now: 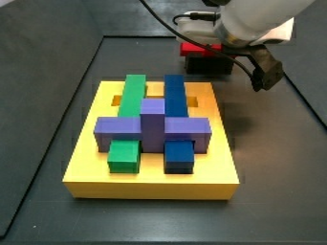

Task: Pick up the red object. Move up. Place the red object on the fixture. Regrasp the red object. Move to above the board. Insert the red object.
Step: Regrasp the red object, then move to above the board.

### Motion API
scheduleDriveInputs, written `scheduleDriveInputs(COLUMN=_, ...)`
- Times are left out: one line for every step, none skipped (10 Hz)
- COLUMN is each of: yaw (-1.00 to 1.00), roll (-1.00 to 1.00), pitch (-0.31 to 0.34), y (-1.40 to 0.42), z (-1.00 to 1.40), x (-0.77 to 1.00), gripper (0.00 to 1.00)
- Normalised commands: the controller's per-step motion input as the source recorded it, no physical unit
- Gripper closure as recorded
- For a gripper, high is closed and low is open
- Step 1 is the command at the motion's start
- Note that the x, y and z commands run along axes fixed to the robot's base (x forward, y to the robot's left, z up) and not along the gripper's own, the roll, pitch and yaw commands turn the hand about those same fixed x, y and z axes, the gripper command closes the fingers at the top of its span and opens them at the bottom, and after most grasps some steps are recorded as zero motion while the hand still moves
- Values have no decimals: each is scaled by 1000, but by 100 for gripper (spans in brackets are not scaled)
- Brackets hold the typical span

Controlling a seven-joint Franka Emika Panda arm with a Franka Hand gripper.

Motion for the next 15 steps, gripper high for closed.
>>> scheduleDriveInputs(yaw=0, roll=0, pitch=0, y=0, z=0, x=0, gripper=100)
scheduleDriveInputs(yaw=0, roll=0, pitch=0, y=0, z=0, x=0, gripper=100)
scheduleDriveInputs(yaw=0, roll=0, pitch=0, y=0, z=0, x=0, gripper=100)
scheduleDriveInputs(yaw=0, roll=0, pitch=0, y=0, z=1400, x=0, gripper=100)
scheduleDriveInputs(yaw=6, roll=-56, pitch=22, y=-16, z=1400, x=-2, gripper=100)
scheduleDriveInputs(yaw=2, roll=-90, pitch=34, y=-13, z=1400, x=-21, gripper=100)
scheduleDriveInputs(yaw=17, roll=-51, pitch=35, y=2, z=1400, x=-1, gripper=100)
scheduleDriveInputs(yaw=15, roll=-18, pitch=52, y=-18, z=1400, x=14, gripper=100)
scheduleDriveInputs(yaw=18, roll=-7, pitch=50, y=-31, z=1400, x=9, gripper=100)
scheduleDriveInputs(yaw=23, roll=-10, pitch=55, y=-20, z=1400, x=20, gripper=100)
scheduleDriveInputs(yaw=25, roll=-8, pitch=66, y=-18, z=707, x=28, gripper=100)
scheduleDriveInputs(yaw=30, roll=2, pitch=75, y=-17, z=353, x=36, gripper=100)
scheduleDriveInputs(yaw=38, roll=-1000, pitch=75, y=-1400, z=285, x=-964, gripper=100)
scheduleDriveInputs(yaw=39, roll=-1000, pitch=68, y=-1400, z=289, x=-975, gripper=100)
scheduleDriveInputs(yaw=49, roll=-1000, pitch=42, y=-1400, z=308, x=-1041, gripper=100)
